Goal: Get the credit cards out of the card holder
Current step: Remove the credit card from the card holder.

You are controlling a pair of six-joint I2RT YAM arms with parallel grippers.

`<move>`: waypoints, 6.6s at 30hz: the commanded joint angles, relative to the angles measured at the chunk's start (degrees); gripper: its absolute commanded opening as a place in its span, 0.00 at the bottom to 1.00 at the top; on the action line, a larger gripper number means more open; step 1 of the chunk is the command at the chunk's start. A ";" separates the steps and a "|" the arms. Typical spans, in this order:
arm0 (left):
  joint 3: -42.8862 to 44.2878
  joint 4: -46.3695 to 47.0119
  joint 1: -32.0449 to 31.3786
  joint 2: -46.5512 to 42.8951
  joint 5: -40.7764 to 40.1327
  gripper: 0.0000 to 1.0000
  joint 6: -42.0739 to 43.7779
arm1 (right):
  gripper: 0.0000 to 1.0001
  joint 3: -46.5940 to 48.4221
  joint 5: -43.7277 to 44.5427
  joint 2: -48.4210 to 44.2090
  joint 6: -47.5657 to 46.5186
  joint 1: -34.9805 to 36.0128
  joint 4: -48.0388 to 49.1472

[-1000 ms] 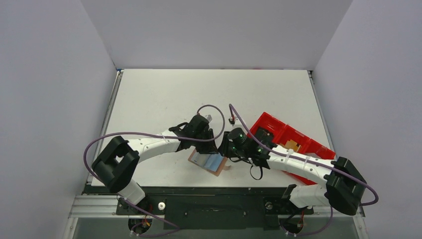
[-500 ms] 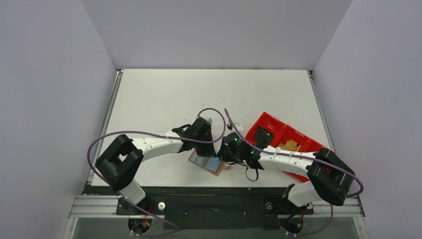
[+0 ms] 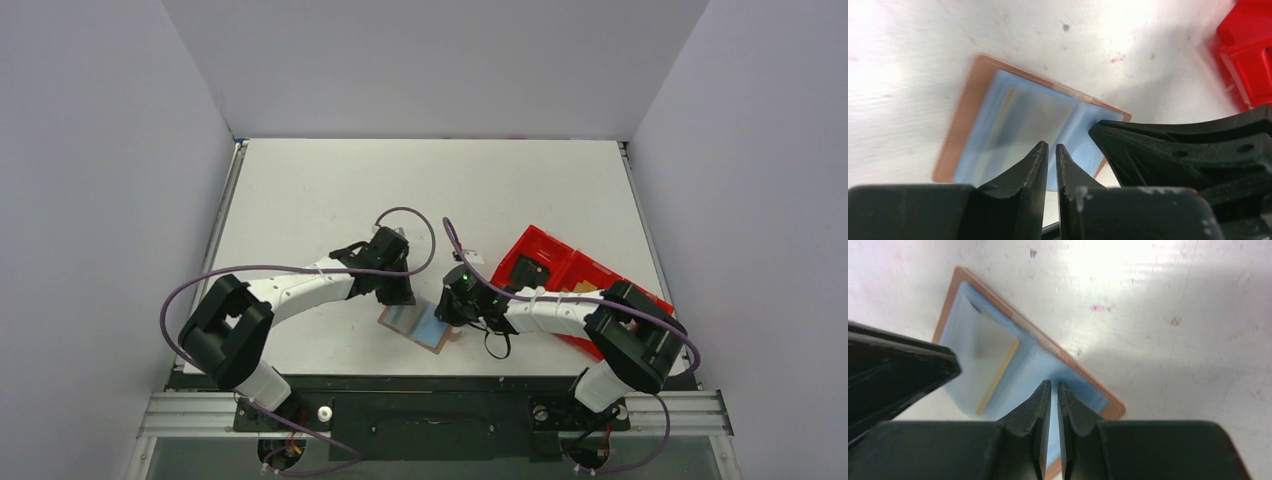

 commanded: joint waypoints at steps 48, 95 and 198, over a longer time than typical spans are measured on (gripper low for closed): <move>-1.60 1.41 -0.55 3.19 -1.94 0.08 1.50 | 0.47 -3.50 -5.37 -18.68 -1.41 -3.03 -20.68; -4.50 0.90 0.51 1.03 -4.01 0.04 -2.51 | 0.32 15.95 -3.12 -1.94 -11.58 -13.96 -19.38; 1.66 -2.90 4.16 -2.47 -4.69 0.06 -0.08 | 0.00 -1.98 -20.66 -7.46 -0.01 -17.29 8.39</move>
